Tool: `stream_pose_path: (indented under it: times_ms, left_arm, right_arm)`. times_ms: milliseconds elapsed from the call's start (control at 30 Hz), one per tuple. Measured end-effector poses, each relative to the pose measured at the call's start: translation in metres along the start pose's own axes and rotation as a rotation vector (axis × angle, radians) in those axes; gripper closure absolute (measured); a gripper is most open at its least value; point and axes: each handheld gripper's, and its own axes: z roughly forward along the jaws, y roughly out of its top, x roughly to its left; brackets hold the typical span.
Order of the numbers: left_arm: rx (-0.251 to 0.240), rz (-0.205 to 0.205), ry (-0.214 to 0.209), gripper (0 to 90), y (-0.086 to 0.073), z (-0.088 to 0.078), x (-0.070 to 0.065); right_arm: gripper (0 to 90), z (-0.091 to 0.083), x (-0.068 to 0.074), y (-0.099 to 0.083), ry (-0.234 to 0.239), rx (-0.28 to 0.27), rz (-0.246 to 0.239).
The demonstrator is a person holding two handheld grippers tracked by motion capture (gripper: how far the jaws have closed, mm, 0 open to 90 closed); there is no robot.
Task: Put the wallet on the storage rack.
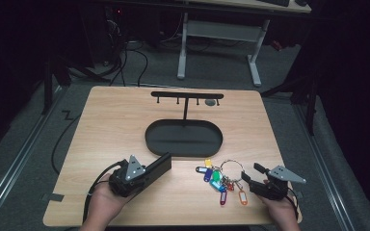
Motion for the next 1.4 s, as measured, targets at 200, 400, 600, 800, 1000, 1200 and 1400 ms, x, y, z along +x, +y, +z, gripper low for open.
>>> stream_pose_path:
  times_ms: [200, 400, 600, 800, 1000, 1200, 1400]
  left_arm:
    - [0.048, -0.002, -0.018, 64.9, 0.006, -0.008, 0.002]
    - [0.091, 0.028, -0.036, 65.7, 0.010, -0.005, 0.002]
    - [0.104, 0.052, -0.047, 65.1, 0.015, -0.004, 0.002]
    - [0.115, 0.073, -0.046, 62.8, 0.018, -0.003, 0.001]
    - [0.144, 0.096, -0.078, 65.6, 0.026, -0.001, -0.001]
    - [0.190, 0.102, -0.099, 65.9, 0.028, 0.006, 0.000]
    - [0.196, 0.098, -0.111, 73.4, 0.029, 0.005, 0.003]
  right_arm:
    - [32.1, 0.003, 0.000, 0.000, 0.045, -0.003, -0.009]
    - [32.4, -0.005, -0.003, -0.003, 0.043, -0.019, 0.006]
    - [32.4, -0.010, -0.011, -0.002, 0.020, -0.034, 0.047]
    - [32.5, -0.015, -0.011, -0.003, 0.006, -0.039, 0.058]
    - [32.8, -0.011, -0.012, -0.006, -0.005, -0.010, 0.085]
    - [32.8, -0.012, -0.012, -0.007, -0.013, -0.013, 0.069]
    - [32.9, -0.014, -0.014, -0.008, -0.019, -0.009, 0.074]
